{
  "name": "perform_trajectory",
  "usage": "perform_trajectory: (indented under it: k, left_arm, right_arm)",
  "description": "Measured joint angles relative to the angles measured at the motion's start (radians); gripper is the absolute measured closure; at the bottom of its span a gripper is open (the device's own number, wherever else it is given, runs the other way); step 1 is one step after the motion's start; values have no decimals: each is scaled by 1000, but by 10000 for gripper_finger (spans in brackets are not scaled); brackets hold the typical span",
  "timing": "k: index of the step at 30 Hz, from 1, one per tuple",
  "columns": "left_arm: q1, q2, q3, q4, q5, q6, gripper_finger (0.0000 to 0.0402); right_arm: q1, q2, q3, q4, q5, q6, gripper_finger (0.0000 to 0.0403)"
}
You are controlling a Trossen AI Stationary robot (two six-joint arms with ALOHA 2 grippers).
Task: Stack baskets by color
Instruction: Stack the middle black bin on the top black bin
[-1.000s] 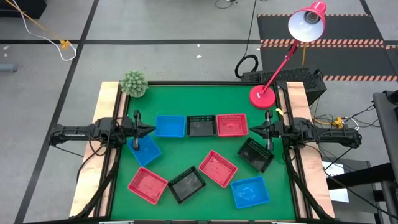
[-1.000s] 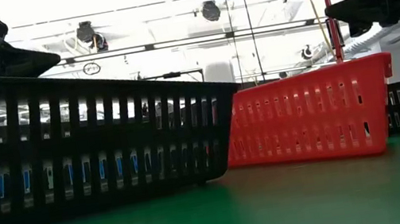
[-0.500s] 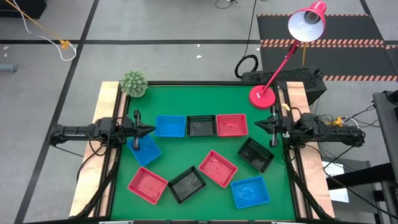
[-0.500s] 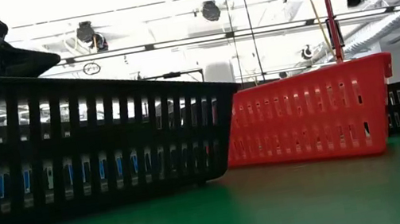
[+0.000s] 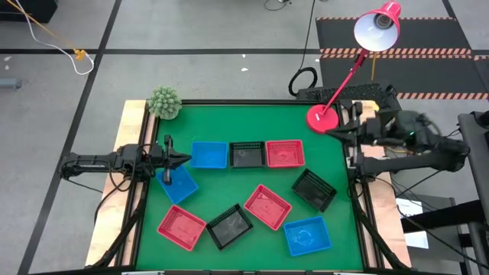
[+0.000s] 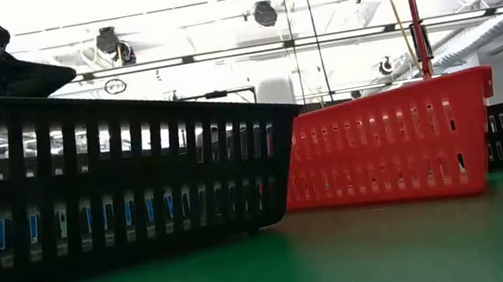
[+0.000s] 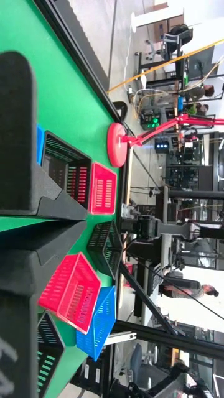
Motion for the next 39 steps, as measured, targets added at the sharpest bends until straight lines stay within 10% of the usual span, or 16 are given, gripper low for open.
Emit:
perform_trajectory:
  k: [19, 39]
  left_arm:
    - [0, 0, 0, 1, 0, 0, 385]
    - [0, 0, 0, 2, 0, 26, 385]
  right_arm:
    - [0, 567, 744, -361, 4, 109, 403]
    - [49, 770, 960, -671, 5, 435, 403]
